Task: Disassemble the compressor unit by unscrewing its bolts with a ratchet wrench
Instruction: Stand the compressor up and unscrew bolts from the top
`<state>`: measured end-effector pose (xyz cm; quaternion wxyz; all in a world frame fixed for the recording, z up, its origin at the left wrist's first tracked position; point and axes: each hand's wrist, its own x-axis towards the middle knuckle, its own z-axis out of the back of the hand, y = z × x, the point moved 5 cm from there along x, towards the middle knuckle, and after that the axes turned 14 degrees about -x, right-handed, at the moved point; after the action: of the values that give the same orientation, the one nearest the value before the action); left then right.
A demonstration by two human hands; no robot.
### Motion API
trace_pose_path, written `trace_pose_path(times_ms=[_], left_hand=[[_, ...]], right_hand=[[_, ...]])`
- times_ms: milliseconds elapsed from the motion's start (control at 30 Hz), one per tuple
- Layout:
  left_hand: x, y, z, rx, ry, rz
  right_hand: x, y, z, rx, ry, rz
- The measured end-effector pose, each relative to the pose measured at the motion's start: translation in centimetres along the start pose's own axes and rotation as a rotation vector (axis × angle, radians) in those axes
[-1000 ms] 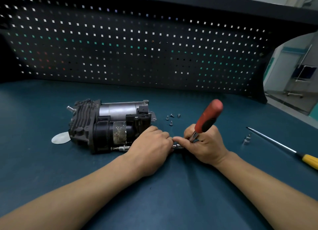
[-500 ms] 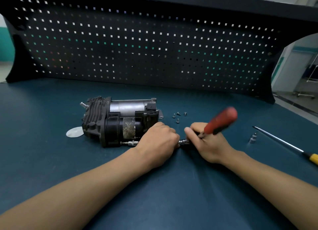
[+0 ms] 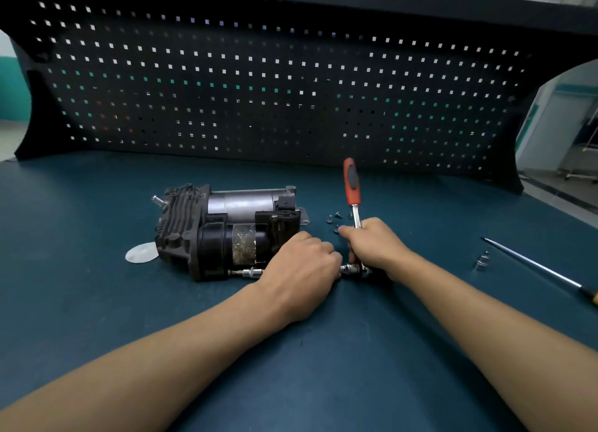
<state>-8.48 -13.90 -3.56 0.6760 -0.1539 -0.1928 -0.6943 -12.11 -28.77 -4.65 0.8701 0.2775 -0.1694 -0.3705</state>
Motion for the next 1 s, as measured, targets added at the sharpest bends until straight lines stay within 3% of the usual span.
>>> trace_pose_path(times_ms=[300, 667, 1000], left_hand=[[-0.2, -0.1, -0.5, 0.098, 0.076, 0.001], [-0.2, -0.2, 0.0, 0.094, 0.134, 0.031], [-0.2, -0.1, -0.2, 0.033, 0.114, 0.035]], right_hand=[[-0.9, -0.6, 0.0, 0.137, -0.067, 0.022], [-4.1, -0.2, 2.2, -0.04, -0.511, 0.55], [-5.6, -1.2, 3.4, -0.215, -0.417, 0.739]])
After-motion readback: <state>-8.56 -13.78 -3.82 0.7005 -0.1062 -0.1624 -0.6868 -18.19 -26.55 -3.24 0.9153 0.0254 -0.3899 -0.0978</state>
